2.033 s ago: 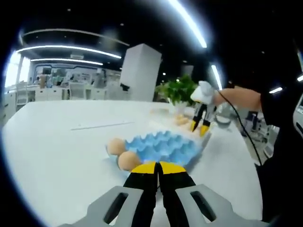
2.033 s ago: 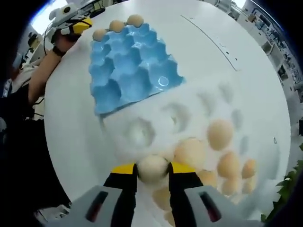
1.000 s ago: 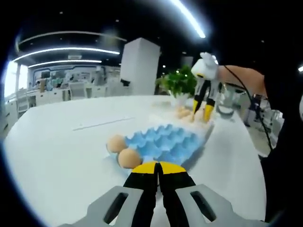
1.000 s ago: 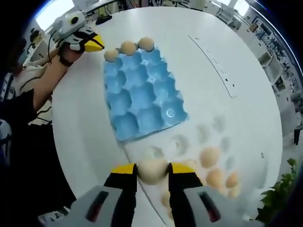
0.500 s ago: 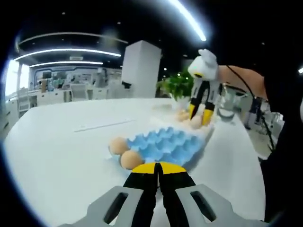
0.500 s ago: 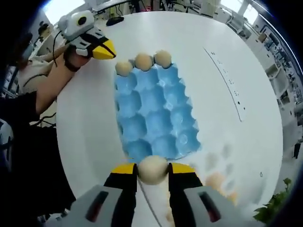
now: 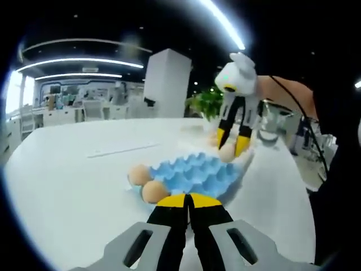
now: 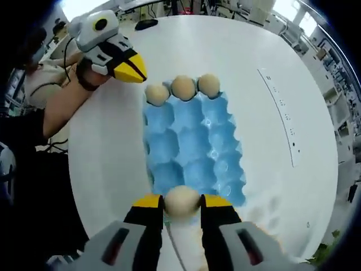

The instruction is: Pick up the eggs on the table and place them into the egg tray on the table

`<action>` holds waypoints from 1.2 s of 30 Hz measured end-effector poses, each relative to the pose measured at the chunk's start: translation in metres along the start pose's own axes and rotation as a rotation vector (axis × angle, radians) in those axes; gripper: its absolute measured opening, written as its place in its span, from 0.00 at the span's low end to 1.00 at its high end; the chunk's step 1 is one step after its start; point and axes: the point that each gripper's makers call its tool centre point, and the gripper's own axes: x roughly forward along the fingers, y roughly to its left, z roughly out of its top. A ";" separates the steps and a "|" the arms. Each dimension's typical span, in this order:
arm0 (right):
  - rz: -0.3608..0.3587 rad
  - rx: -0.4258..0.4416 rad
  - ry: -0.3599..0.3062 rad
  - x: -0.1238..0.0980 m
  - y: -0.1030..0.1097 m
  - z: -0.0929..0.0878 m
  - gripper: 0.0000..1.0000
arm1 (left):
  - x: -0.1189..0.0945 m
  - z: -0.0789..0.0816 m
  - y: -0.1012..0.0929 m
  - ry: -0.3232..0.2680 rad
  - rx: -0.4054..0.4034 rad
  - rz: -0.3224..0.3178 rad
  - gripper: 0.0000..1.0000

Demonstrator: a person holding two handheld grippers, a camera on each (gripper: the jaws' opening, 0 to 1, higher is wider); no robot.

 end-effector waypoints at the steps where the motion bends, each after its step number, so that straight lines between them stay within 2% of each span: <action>1: 0.001 -0.005 0.000 0.001 0.002 0.002 0.27 | 0.000 0.000 0.001 -0.001 -0.001 -0.001 0.00; 7: 0.006 -0.021 0.002 0.003 0.003 0.012 0.27 | -0.001 0.001 0.001 -0.005 -0.005 -0.002 0.00; 8: 0.009 -0.036 0.004 0.006 0.002 0.024 0.27 | -0.001 0.002 0.002 -0.008 -0.006 -0.004 0.00; 12: 0.012 -0.054 -0.003 0.008 0.014 0.034 0.27 | -0.002 0.003 0.002 -0.013 -0.007 -0.007 0.00; 19: 0.020 -0.079 -0.015 0.012 0.019 0.055 0.27 | -0.002 0.003 0.001 -0.015 -0.008 -0.009 0.00; 31: 0.035 -0.107 -0.037 0.024 0.037 0.073 0.27 | -0.002 0.003 -0.004 -0.019 -0.007 -0.018 0.00; 36: 0.040 -0.115 -0.043 0.029 0.038 0.083 0.27 | -0.002 0.002 -0.006 -0.019 -0.011 -0.020 0.00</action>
